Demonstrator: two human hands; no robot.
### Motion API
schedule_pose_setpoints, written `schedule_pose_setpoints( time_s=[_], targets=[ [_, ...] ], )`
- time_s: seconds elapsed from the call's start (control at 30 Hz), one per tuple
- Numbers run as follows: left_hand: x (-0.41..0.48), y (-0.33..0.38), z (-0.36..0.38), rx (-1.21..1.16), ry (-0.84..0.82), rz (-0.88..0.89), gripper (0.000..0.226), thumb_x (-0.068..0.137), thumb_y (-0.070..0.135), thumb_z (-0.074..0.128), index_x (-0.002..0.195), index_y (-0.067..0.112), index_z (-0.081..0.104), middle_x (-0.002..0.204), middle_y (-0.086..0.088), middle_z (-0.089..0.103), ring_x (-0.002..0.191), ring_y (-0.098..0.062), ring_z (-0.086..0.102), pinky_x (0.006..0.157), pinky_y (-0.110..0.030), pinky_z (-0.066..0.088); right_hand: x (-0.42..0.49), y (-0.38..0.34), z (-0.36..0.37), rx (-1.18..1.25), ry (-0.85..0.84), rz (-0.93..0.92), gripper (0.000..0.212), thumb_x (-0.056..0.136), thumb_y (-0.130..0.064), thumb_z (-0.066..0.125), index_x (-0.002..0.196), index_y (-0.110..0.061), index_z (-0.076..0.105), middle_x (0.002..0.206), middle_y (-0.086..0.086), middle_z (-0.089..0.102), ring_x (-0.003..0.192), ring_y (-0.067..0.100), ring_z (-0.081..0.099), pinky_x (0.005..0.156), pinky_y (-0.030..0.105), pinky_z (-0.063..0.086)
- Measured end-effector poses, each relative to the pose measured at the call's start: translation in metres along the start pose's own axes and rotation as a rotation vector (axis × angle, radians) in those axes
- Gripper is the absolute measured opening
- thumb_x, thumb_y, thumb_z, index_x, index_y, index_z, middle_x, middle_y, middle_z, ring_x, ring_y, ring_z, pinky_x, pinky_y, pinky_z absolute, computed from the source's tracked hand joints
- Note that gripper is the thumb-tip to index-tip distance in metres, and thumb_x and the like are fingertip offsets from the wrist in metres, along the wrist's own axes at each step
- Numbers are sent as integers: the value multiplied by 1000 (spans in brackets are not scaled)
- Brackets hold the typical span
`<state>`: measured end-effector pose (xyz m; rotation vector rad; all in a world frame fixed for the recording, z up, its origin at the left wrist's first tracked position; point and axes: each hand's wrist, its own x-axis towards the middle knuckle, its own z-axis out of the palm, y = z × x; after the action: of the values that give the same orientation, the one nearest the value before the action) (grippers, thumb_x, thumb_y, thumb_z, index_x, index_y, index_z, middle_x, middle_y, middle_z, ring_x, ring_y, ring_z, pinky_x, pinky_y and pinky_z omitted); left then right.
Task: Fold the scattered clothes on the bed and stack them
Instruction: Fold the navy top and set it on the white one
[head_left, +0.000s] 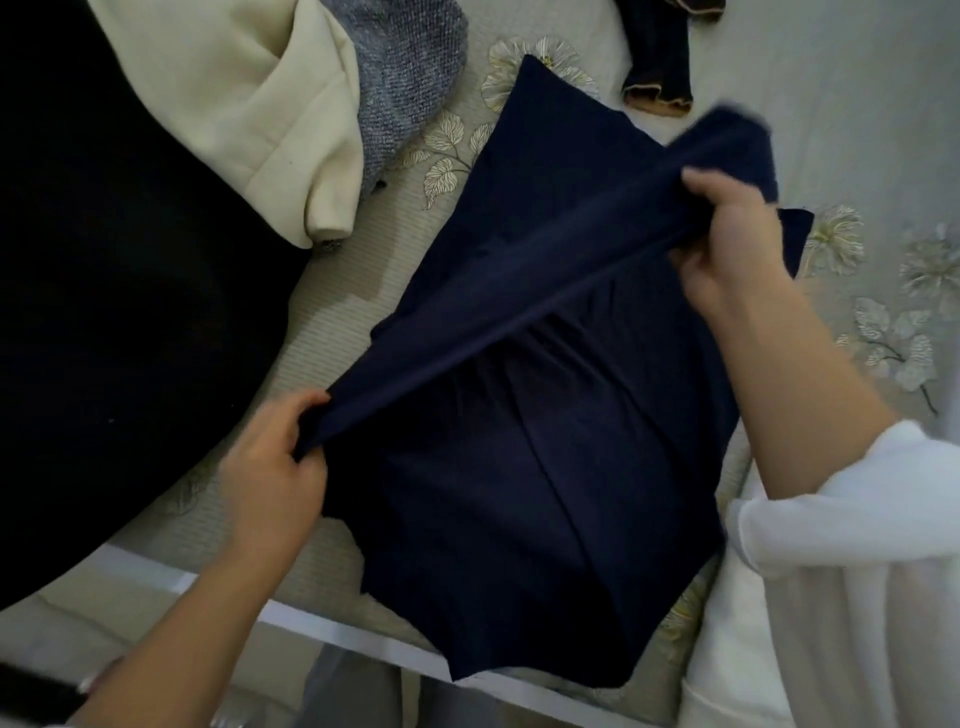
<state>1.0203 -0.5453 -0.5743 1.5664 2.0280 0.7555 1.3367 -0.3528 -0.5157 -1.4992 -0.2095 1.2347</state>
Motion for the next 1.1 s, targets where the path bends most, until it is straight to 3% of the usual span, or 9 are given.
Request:
schedule_pose_setpoints(
  time_s=[0.1,0.2,0.33,0.43,0.6,0.7,0.83,1.0,1.1],
  targets=[
    [-32,-30,0,207,-235,209,59,65,-12,63,115,21,57,88,1,55,60,-18,54,45,-26,41,6,37,-56,-40,89,133,43,86,0,59,125,-16,55,124,10,64,107,26,64,74,36,58],
    [-54,-49,10,288,-468,150,75,64,-7,77,126,25,49,90,1,51,54,-15,50,40,-16,30,9,74,-110,-246,276,320,48,93,-2,50,136,-22,44,140,5,49,106,20,58,83,32,54],
    [-59,-46,24,133,-361,-213,61,81,18,72,134,28,42,109,5,47,92,-12,47,74,-32,45,21,83,-131,-261,267,313,28,93,-1,48,117,-16,53,136,7,52,108,22,59,85,36,55],
    [-57,-40,27,-108,-323,-389,35,88,17,64,115,30,47,83,-2,62,74,-20,61,60,-29,48,24,69,-125,-219,260,144,27,93,2,43,100,-21,56,123,5,60,101,19,63,84,36,56],
    [-60,-36,31,-339,-166,-639,32,88,17,67,113,22,48,93,-14,61,84,-27,62,68,-32,50,1,94,-154,-705,396,119,49,93,-17,55,140,-11,40,124,8,56,107,25,58,96,41,50],
    [-71,-39,32,-528,-148,-866,35,86,24,69,116,18,53,109,-5,62,98,-19,61,81,-31,49,-48,119,-168,-921,336,-31,34,87,-16,59,120,-11,58,105,9,65,98,26,62,93,41,49],
    [-77,-38,25,-591,-277,-876,19,86,23,68,105,19,64,102,-1,67,95,-16,63,85,-31,51,-160,170,-183,-1050,75,-136,4,87,-15,63,83,-15,63,72,-4,62,69,9,59,71,31,47],
    [-74,-34,12,-619,-343,-836,24,89,17,64,113,18,62,102,3,67,93,-14,63,79,-24,50,-253,247,-183,-1561,-425,30,71,72,-69,56,127,-24,44,120,-6,43,108,13,43,91,30,40],
    [-70,-39,4,-694,-369,-895,29,91,17,61,120,13,60,110,-4,67,99,-23,66,86,-35,52,-264,271,-175,-1786,-379,-37,97,59,-75,52,139,-24,32,132,1,34,119,24,36,98,40,33]
  ],
)
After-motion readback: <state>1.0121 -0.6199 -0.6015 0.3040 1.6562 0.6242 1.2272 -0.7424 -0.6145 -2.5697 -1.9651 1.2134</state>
